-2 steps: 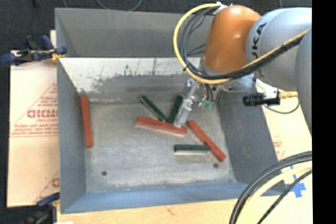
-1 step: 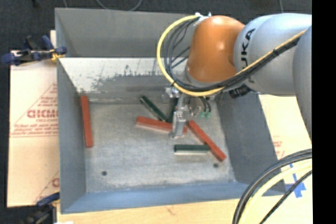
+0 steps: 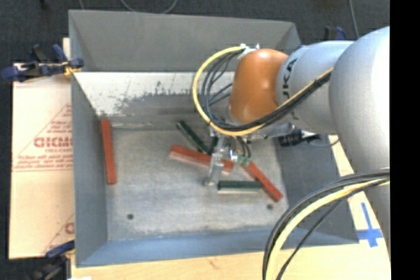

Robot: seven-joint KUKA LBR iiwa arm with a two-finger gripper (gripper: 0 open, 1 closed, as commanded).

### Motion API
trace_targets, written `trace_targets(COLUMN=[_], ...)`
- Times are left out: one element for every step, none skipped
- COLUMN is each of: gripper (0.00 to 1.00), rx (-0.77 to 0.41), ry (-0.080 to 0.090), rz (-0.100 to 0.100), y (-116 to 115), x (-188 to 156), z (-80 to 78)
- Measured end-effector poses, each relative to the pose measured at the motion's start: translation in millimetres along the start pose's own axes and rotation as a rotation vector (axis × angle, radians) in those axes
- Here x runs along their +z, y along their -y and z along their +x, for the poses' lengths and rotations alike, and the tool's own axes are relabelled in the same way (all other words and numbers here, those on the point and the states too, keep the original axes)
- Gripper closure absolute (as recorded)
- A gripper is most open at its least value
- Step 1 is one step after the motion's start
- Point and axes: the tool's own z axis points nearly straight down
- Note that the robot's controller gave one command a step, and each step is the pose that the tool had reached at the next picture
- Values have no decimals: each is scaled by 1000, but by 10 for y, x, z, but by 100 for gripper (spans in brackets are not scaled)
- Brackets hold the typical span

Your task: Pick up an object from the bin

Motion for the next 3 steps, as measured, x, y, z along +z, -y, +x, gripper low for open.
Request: trace_targets(gripper=[100,100,0], rx=[0,-12,-16], ry=[7,10,1], rz=[-1,4,3], y=[-7,771,738], x=[-59,-1234,-1180], z=[-26,-78,-57])
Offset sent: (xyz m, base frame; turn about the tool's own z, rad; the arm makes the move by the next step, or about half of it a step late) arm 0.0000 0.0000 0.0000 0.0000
